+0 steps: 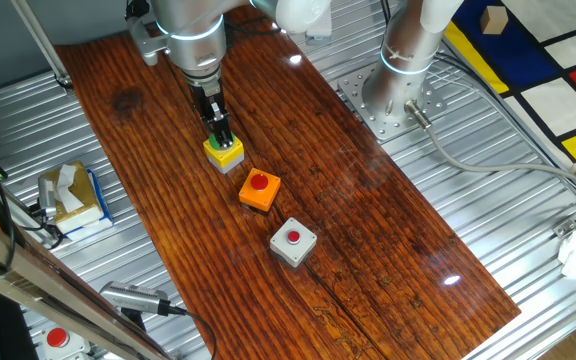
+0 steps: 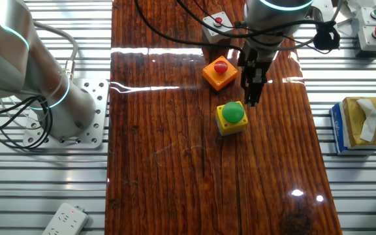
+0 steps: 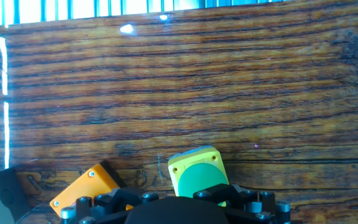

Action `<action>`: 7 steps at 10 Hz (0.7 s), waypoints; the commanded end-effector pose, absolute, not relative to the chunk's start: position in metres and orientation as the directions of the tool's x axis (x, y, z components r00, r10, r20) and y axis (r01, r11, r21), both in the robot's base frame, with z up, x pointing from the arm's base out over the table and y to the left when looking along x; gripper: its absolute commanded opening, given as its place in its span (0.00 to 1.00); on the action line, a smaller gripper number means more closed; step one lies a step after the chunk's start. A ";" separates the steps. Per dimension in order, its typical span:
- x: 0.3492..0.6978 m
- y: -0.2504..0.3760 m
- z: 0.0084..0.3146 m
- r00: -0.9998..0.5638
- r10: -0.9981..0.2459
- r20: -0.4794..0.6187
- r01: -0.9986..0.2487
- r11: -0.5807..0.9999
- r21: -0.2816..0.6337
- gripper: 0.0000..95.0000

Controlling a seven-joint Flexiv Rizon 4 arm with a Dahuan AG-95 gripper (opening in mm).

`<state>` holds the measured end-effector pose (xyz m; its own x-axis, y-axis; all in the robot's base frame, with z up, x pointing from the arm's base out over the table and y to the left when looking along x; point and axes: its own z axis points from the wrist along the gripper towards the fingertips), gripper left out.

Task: Press three buttons from left to right in sequence

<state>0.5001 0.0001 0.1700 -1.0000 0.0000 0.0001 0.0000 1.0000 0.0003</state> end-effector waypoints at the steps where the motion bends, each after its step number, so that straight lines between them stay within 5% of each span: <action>1: 0.500 0.000 0.171 -0.987 0.011 -0.163 0.004 0.999 0.046 0.00; 7: 0.501 0.001 0.173 -0.986 0.037 -0.160 0.031 0.999 0.042 0.00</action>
<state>0.5003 0.0007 0.1732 -0.9852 0.0391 -0.1670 0.0322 0.9985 0.0436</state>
